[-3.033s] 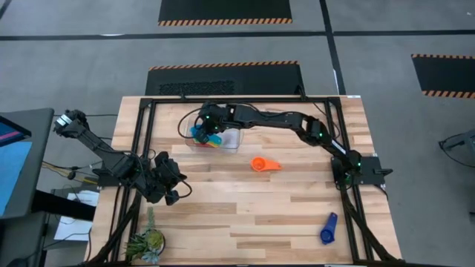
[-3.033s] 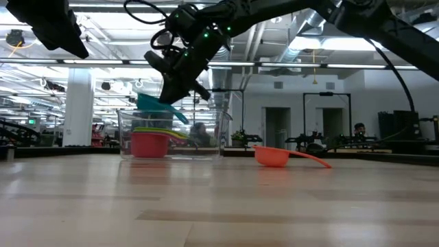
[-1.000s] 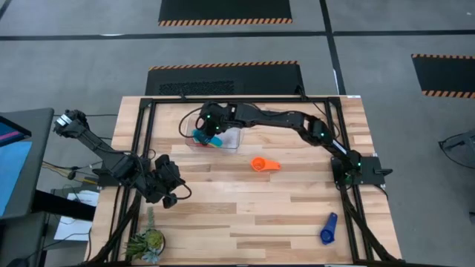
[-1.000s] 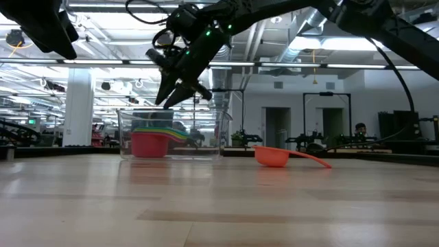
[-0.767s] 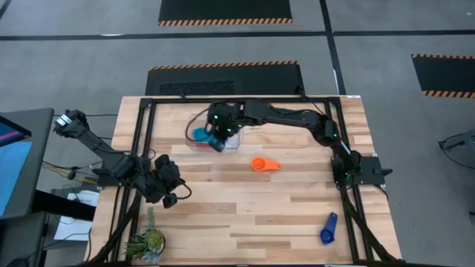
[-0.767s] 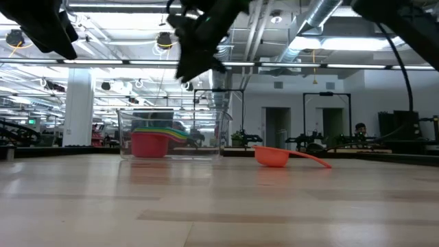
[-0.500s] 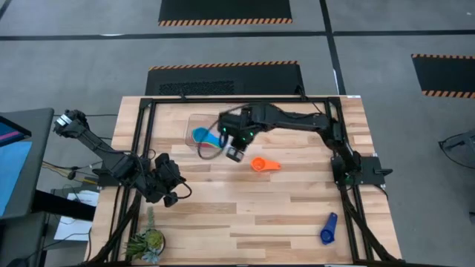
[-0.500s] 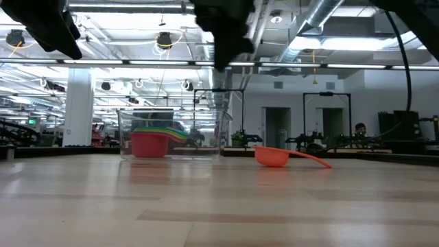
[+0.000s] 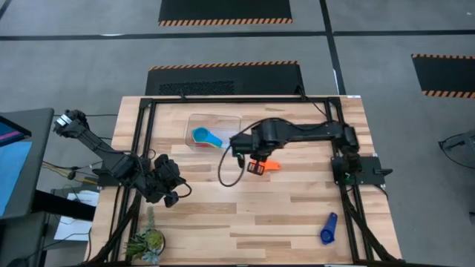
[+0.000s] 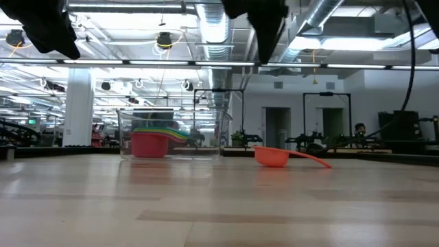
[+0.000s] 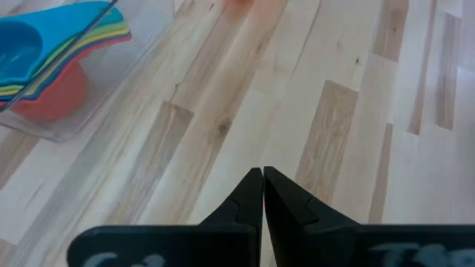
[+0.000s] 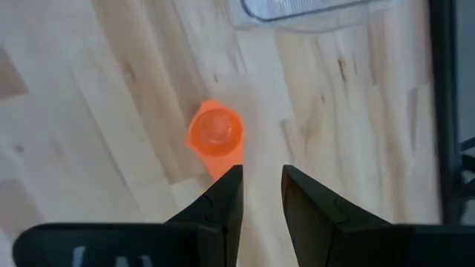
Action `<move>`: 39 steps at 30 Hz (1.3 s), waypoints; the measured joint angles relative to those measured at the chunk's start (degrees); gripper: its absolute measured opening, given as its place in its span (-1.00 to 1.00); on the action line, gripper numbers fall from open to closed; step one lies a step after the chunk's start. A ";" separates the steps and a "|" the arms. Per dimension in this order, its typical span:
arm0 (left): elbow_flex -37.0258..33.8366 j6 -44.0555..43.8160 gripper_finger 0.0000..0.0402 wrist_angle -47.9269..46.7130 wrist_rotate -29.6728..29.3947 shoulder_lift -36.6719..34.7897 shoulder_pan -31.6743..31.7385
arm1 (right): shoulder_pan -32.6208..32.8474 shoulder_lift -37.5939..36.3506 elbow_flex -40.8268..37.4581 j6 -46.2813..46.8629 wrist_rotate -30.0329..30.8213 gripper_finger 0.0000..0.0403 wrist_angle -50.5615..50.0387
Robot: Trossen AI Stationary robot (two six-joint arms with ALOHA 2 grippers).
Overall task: Nest measuring cups in basket
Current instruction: Stack the orange measuring cup on top of the light blue measuring cup in the transparent bin
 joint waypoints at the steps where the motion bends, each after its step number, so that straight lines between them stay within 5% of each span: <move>1: 0.00 -0.04 -1.00 0.00 0.00 0.00 0.00 | 0.32 -1.27 -1.58 0.23 0.20 -0.42 0.79; 9: 0.00 -0.72 -1.00 0.19 -1.43 0.02 0.00 | 2.51 -15.51 -23.35 7.02 1.96 -0.42 5.64; 20: 0.00 -3.43 -1.00 0.21 -2.12 0.02 1.48 | -0.88 -22.96 -51.63 -1.55 -8.63 -0.42 47.71; 39: 0.00 -3.52 -1.00 0.22 -2.40 0.02 1.73 | -8.69 -9.84 -54.97 -6.14 -11.33 -0.28 56.64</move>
